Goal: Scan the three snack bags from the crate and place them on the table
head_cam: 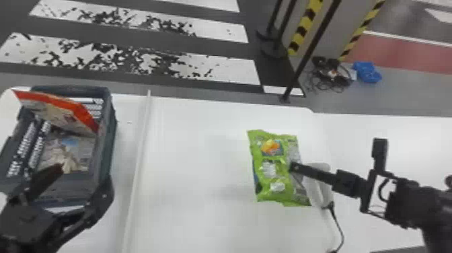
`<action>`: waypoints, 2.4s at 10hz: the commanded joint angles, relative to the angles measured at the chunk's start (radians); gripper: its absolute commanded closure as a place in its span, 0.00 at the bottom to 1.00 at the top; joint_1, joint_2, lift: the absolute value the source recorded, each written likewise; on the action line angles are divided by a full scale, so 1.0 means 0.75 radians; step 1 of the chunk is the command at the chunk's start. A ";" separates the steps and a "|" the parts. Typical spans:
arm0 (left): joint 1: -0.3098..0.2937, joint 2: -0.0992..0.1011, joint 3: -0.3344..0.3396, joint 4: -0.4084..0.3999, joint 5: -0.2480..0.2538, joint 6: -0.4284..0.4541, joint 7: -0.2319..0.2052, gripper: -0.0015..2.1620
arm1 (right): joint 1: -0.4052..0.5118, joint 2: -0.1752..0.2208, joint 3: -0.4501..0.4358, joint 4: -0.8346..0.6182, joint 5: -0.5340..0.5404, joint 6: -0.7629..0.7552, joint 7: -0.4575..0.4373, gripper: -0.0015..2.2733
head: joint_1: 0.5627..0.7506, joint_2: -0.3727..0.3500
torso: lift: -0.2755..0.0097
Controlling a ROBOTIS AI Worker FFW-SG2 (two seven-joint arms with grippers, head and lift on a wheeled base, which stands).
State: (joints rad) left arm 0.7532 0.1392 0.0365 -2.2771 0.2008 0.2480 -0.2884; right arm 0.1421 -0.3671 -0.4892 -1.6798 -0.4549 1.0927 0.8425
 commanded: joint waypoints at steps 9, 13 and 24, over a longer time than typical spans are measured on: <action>-0.053 0.005 -0.004 0.019 -0.002 0.065 0.000 0.04 | -0.359 -0.087 -0.352 0.804 0.020 -0.799 -0.939 0.94 | 0.70 0.03 | 0.84; -0.045 0.013 0.000 0.009 0.012 0.049 -0.012 0.04 | -0.453 -0.126 -0.244 1.164 0.107 -1.086 -1.215 0.93 | 0.70 0.03 | 0.84; -0.059 0.000 -0.008 0.017 0.015 0.049 0.014 0.04 | 0.111 0.103 -0.035 0.166 0.116 -0.807 -1.330 0.03 | 0.70 0.03 | 0.84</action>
State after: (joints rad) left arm 0.7089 0.1400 0.0300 -2.2645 0.2116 0.2853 -0.2752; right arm 0.1942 -0.3058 -0.5235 -1.4898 -0.3622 0.4700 -0.1564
